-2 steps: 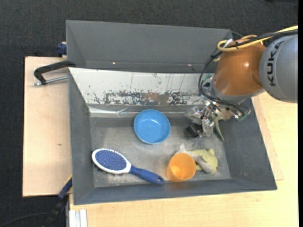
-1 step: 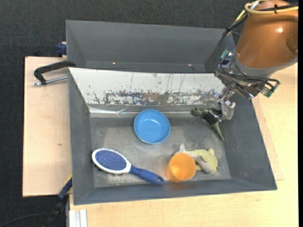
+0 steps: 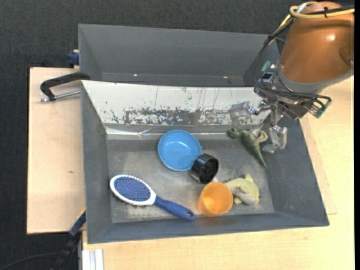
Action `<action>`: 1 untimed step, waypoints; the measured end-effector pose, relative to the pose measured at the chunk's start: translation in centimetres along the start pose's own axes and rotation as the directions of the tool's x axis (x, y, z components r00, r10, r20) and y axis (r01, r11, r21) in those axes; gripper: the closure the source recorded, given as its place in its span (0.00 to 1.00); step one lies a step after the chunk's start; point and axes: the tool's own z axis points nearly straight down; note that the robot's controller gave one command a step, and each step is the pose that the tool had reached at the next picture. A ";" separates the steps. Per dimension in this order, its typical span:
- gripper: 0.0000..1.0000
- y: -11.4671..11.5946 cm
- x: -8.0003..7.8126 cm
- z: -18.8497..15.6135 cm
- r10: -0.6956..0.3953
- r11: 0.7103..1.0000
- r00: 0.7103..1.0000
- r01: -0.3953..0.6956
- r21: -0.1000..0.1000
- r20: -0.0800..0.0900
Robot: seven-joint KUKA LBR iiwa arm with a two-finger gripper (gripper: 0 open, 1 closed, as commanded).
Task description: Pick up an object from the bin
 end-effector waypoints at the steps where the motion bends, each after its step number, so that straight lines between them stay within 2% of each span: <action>1: 0.00 3.1 -1.4 7.1 0.081 0.997 0.997 -0.081 -0.009 -0.007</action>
Offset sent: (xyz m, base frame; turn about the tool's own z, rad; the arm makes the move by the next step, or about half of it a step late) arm -0.0131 0.0282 -0.0683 0.0826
